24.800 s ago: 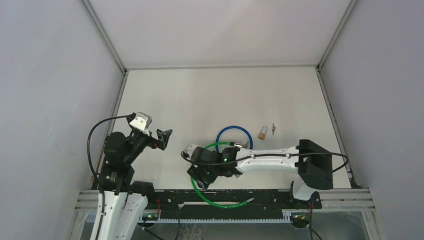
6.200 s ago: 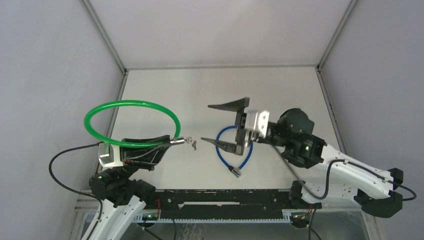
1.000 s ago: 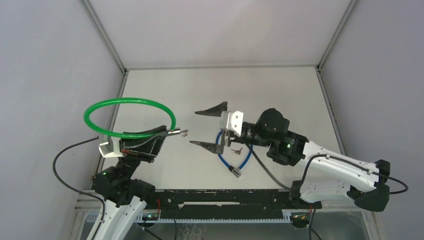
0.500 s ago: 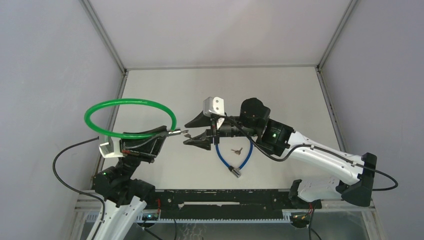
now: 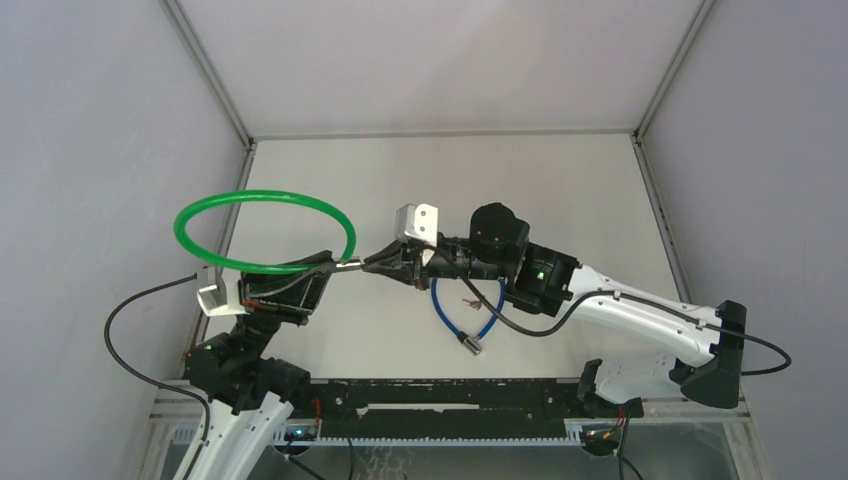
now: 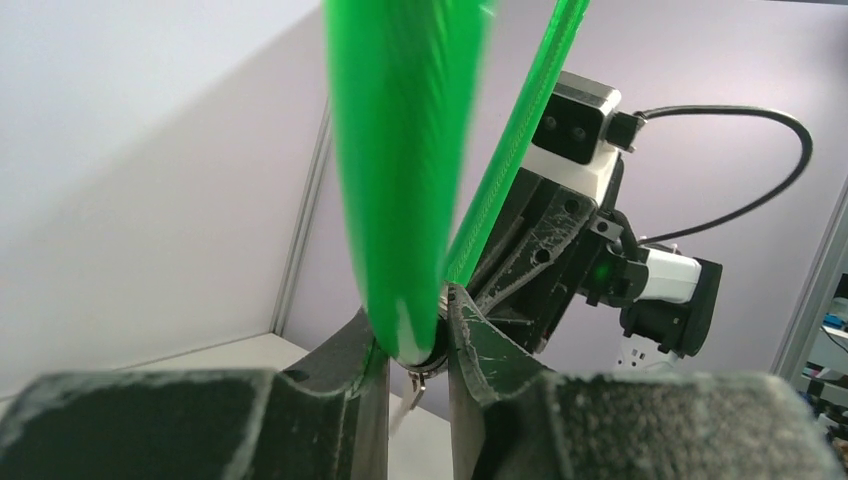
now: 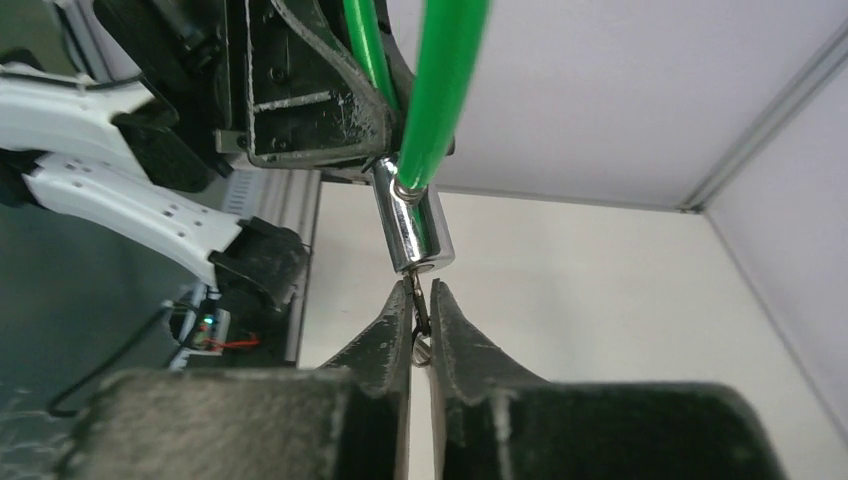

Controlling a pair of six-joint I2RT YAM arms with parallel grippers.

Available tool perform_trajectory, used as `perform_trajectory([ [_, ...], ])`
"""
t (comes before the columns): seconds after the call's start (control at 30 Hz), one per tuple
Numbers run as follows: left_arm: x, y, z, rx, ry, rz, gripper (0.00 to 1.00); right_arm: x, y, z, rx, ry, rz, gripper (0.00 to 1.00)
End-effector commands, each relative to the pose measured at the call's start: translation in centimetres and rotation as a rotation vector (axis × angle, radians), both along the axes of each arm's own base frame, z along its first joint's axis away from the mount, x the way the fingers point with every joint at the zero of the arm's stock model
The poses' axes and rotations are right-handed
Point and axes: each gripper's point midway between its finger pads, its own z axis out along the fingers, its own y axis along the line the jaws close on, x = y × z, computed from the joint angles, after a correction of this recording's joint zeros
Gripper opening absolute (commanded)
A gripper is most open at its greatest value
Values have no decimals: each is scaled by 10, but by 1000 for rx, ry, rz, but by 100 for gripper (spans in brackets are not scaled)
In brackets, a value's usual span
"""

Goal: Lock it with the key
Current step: Lock the lock.

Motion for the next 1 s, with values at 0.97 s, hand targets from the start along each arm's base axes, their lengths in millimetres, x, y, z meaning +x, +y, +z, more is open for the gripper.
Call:
perform_trajectory([
  [0.97,-44,6,32,142,-412,127,0,32,-58,-41,-130,-18,-123,0],
])
